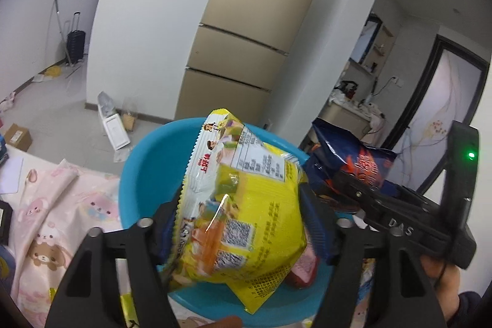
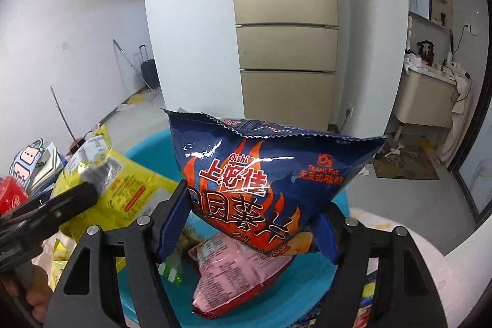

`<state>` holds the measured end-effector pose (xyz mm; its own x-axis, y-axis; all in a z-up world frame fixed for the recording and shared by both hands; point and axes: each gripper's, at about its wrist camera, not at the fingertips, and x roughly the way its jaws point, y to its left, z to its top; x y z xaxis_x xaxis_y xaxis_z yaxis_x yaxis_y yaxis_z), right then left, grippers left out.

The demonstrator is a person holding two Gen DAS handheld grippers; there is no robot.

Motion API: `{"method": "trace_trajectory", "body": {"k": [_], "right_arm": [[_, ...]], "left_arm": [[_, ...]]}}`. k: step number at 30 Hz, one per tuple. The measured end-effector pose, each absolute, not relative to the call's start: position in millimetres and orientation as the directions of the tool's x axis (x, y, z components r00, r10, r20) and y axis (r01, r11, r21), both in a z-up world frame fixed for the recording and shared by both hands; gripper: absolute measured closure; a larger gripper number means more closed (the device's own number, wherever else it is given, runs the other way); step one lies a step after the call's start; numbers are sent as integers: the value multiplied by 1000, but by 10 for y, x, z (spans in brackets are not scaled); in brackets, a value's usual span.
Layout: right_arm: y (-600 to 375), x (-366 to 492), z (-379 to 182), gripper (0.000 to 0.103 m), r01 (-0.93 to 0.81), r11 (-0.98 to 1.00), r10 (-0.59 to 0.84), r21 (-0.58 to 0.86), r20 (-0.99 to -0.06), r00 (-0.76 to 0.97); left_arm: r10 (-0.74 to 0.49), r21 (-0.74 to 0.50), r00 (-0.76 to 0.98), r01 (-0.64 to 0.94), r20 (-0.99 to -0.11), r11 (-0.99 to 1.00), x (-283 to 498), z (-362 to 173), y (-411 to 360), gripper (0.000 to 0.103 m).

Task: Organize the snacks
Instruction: 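Lift both bags over the blue basin and release them inside, then grasp the yellow Potato Chips bag with the left tool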

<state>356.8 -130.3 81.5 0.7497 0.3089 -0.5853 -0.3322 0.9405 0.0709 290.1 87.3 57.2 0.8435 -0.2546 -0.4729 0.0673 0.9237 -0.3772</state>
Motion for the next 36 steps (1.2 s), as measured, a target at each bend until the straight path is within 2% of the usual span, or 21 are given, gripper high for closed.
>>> {"method": "trace_trajectory", "body": {"k": [1,2,3,7,11,17,21,26,29,31,36], "right_arm": [[-1317,3574,826,25,-356,930,340,94,-588,734],[-1315,3583,832,6,-371,922,360,108,-588,724],[-1346,3530,856,0,-363,927,351,98,-571,742],[-1300,3177,952,0,-338,940,274,-51,-477,835],[-1189,2671,1081,0,-386,913,311,-133,-387,868],[-1191,1752,1347,0,-444,878,406,-177,-214,888],[-1323,1200,1411,0,-459,869,442,-187,-125,888],[-1453,706,1273,0,-423,858,433,-293,-30,901],[-1605,601,1163,0,-418,869,427,-265,-25,904],[-1757,593,1070,0,-448,871,451,-202,-31,892],[-2115,572,582,0,-513,858,513,-21,35,857]], "left_arm": [[-254,-380,852,70,-459,922,2880,592,882,0],[-241,-379,873,70,-424,923,2827,635,912,0],[-227,-372,886,68,-404,926,2782,666,930,0],[-179,-397,926,35,-332,917,2618,819,1119,0],[-201,-440,935,56,-291,896,2518,959,1232,0],[-184,-350,943,79,-278,934,2298,1272,1060,0],[-191,-275,953,123,-234,953,1985,1547,766,0],[-246,-308,945,173,-216,935,1639,1692,473,0],[-213,-265,943,143,-256,954,1470,1634,397,0],[-150,-222,946,86,-287,971,1324,1502,407,0],[-80,-205,926,3,-368,979,1096,1013,653,0]]}}
